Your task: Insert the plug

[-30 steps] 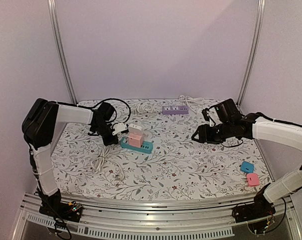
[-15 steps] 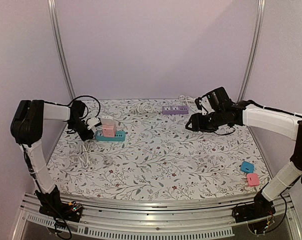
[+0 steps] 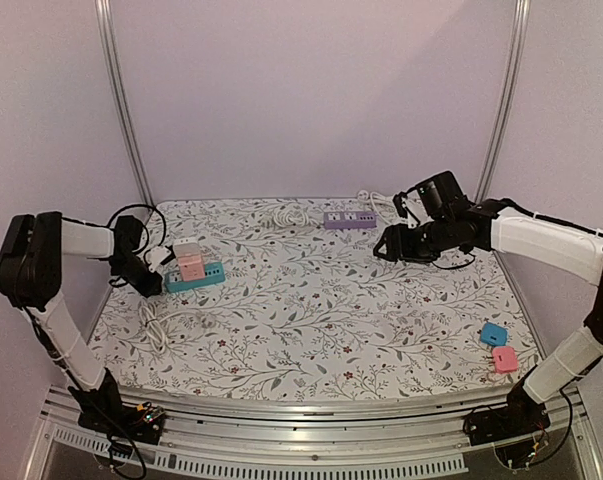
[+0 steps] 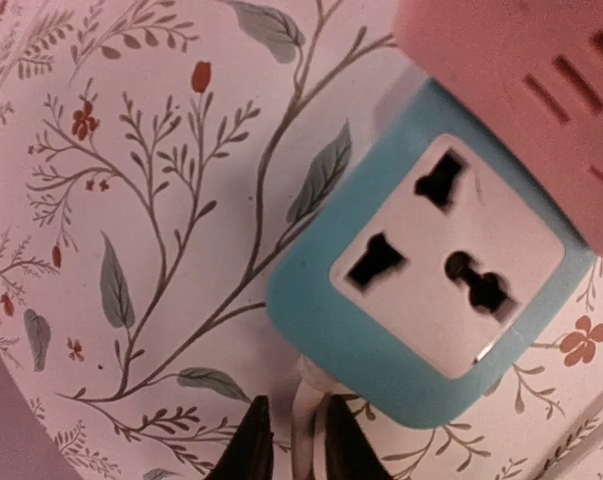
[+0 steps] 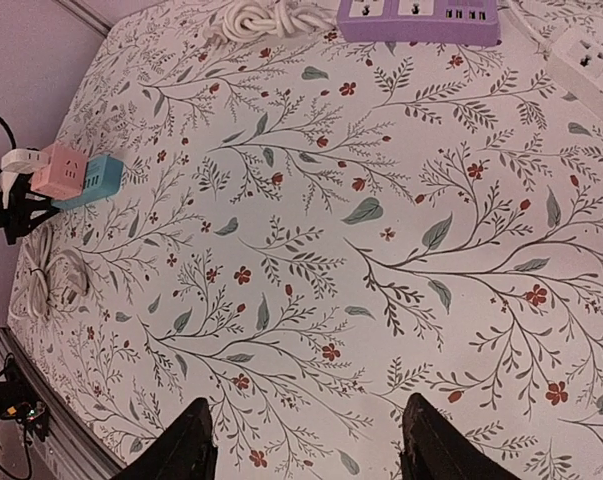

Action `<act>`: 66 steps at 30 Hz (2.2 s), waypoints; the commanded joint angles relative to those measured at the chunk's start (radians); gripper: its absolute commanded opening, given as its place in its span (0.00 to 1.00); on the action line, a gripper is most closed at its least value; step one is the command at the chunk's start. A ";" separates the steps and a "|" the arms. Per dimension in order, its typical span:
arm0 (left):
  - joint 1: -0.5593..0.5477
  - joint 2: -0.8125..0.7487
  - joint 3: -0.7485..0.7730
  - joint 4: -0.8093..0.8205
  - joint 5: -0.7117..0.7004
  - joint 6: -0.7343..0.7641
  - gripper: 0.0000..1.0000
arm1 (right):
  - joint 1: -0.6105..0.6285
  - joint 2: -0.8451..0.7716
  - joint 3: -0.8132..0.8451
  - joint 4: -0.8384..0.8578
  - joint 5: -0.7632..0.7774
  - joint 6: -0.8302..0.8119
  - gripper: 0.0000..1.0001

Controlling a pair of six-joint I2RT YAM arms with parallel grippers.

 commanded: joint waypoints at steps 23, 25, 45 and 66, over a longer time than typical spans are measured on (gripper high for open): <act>0.147 -0.345 0.150 -0.456 0.055 0.183 0.99 | -0.388 0.791 1.018 -0.576 0.144 -0.671 0.99; 0.138 -0.383 0.191 -0.517 0.075 0.145 0.99 | -0.389 0.882 1.069 -0.609 0.135 -0.753 0.99; 0.024 -0.558 0.297 -0.652 0.118 0.059 0.99 | -0.434 1.152 1.281 -0.756 0.150 -0.944 0.71; -0.054 -0.713 0.435 -0.764 0.276 0.004 0.99 | 0.193 0.310 0.052 -0.455 0.082 -0.772 0.27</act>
